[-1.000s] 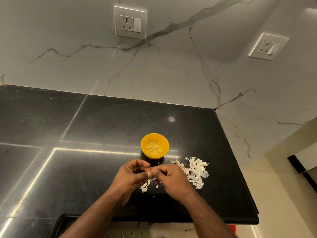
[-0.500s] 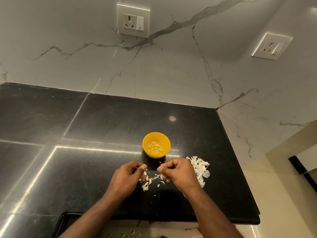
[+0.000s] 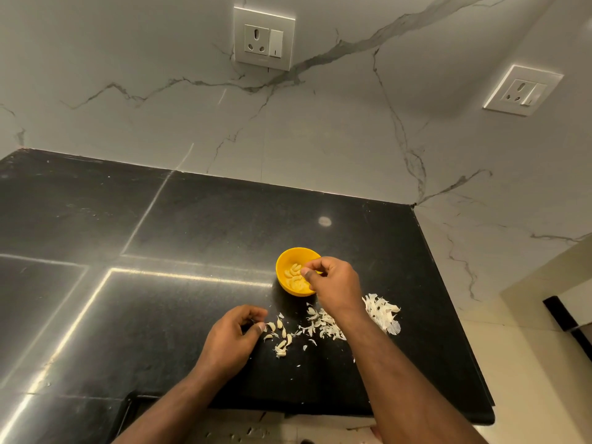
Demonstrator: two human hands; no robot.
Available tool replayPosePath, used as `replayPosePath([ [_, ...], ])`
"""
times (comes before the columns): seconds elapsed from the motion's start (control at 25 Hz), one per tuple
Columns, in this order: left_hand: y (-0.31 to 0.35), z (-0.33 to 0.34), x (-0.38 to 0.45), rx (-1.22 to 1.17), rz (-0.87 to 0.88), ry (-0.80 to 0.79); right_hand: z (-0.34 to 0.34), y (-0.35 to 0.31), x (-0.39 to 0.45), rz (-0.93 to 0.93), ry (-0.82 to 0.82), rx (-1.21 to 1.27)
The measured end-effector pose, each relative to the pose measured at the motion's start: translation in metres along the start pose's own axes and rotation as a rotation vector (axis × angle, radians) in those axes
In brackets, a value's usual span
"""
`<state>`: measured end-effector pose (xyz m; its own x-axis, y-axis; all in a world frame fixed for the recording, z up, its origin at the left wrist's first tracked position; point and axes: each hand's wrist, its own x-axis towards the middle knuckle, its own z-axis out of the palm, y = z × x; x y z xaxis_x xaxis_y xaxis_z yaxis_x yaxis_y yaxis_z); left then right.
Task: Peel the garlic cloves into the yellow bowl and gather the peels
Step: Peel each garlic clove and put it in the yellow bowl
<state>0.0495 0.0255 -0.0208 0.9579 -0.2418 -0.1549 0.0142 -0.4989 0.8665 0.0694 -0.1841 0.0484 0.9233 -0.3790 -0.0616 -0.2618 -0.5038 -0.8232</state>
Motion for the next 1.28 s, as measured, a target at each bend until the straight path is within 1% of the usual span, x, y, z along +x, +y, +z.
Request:
replayPosePath([
  [0.08, -0.002, 0.000, 0.000, 0.018, 0.011, -0.001, 0.002, -0.001, 0.003, 0.021, 0.020, 0.050],
  [0.16, -0.004, -0.002, 0.000, 0.022, 0.025, -0.010, 0.003, 0.003, -0.001, 0.066, 0.061, 0.176],
  [0.24, -0.003, -0.003, 0.002, 0.031, 0.035, -0.019, 0.002, 0.006, -0.011, 0.126, 0.063, 0.283],
  [0.28, -0.003, -0.003, 0.003, 0.032, 0.039, -0.017, 0.001, 0.009, -0.018, 0.159, 0.049, 0.295],
  [0.32, -0.003, -0.003, 0.003, 0.029, 0.042, -0.002, 0.000, 0.011, -0.025, 0.176, 0.021, 0.261],
  [0.48, -0.004, -0.001, 0.002, 0.060, 0.083, -0.004, 0.011, 0.031, -0.064, 0.162, -0.157, -0.124],
  [0.56, -0.006, -0.001, -0.001, 0.097, 0.135, -0.023, 0.021, 0.037, -0.081, 0.177, -0.201, -0.204],
  [0.64, -0.006, 0.000, -0.002, 0.130, 0.168, -0.028, 0.027, 0.039, -0.089, 0.190, -0.210, -0.259],
  [0.8, -0.007, 0.000, -0.002, 0.136, 0.181, -0.017, 0.029, 0.042, -0.092, 0.173, -0.213, -0.343],
  [0.88, -0.007, 0.001, -0.003, 0.140, 0.184, -0.017, 0.028, 0.043, -0.093, 0.151, -0.211, -0.316],
  [1.0, -0.007, 0.003, -0.004, 0.148, 0.200, -0.027, 0.022, 0.044, -0.091, 0.112, -0.155, -0.228],
  [1.16, -0.010, 0.009, -0.004, 0.164, 0.237, -0.079, 0.023, 0.044, -0.084, 0.069, -0.157, -0.282],
  [1.28, -0.009, 0.017, -0.004, 0.334, 0.301, -0.151, 0.025, 0.043, -0.079, 0.041, -0.187, -0.348],
])
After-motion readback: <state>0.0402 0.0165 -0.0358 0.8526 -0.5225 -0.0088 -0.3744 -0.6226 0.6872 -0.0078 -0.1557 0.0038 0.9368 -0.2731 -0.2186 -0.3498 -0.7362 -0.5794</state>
